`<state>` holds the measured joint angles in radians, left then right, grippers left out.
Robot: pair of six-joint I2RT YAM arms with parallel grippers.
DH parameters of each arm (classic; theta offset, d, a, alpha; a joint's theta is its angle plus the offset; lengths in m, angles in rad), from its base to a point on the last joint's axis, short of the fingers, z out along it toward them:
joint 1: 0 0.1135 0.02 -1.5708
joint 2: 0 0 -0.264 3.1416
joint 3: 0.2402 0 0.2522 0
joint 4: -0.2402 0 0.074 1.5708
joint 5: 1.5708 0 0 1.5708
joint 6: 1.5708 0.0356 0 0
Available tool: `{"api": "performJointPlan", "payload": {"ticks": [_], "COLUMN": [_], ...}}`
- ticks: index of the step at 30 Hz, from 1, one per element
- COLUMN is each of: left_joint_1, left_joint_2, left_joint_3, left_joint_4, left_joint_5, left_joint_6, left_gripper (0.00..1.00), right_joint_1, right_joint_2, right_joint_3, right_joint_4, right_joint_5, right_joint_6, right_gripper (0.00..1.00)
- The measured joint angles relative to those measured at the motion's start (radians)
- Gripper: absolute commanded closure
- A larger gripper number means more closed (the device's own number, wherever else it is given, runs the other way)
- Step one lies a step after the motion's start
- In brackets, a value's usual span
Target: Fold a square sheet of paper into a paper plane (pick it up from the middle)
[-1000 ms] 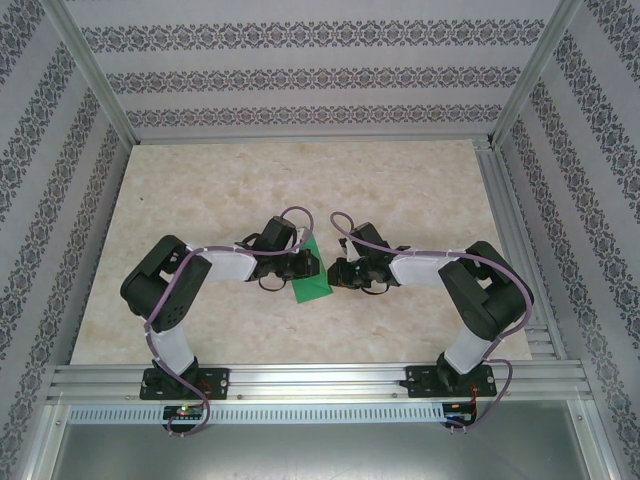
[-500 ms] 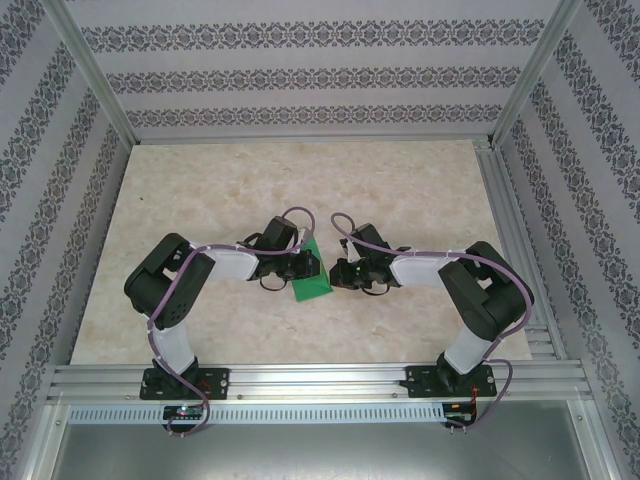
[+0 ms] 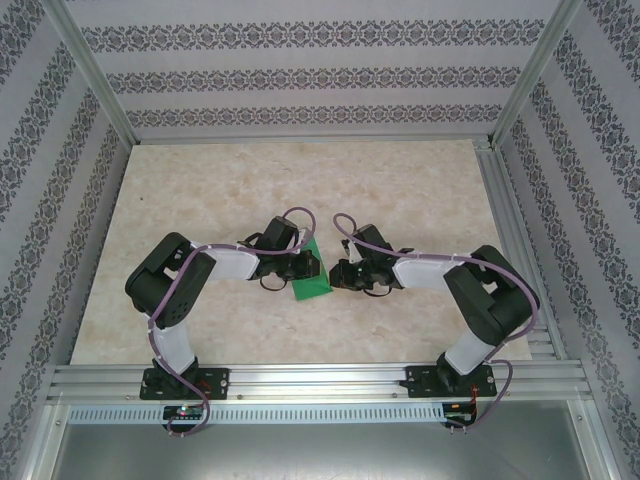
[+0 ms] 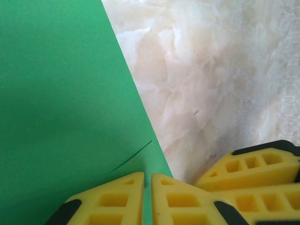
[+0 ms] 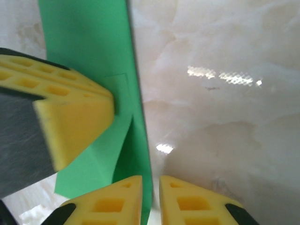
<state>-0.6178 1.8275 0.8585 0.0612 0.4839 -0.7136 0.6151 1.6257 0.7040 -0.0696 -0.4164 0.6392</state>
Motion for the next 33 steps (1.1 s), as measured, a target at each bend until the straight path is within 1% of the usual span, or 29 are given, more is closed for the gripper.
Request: {"api": "performJointPlan", "payload": {"ticks": [5,13,22,27,33], "left_joint_1": [0.0,0.0,0.0,0.0,0.0], "left_joint_2": [0.0,0.0,0.0,0.0,0.0], "left_joint_3": [0.0,0.0,0.0,0.003,0.013], "left_joint_4": [-0.002,-0.002,-0.002,-0.007,-0.024], "left_joint_5": [0.0,0.0,0.0,0.0,0.0], "left_joint_6": [0.002,0.002,0.002,0.003,0.006], "left_gripper": [0.87,0.87,0.87,0.87,0.87], "right_joint_1": [0.0,0.018,0.031,0.029,0.006], "right_joint_2": [-0.08,-0.03,0.043,0.055,0.066], "right_joint_3": [0.001,0.016,0.031,0.035,0.029], "right_joint_4": [-0.006,-0.006,-0.002,0.01,0.064], "right_joint_5": [-0.011,-0.056,-0.09,-0.094,-0.119], "right_joint_6": [-0.006,-0.013,-0.014,-0.013,-0.002], "right_gripper": [0.74,0.71,0.75,0.78,0.79]}}
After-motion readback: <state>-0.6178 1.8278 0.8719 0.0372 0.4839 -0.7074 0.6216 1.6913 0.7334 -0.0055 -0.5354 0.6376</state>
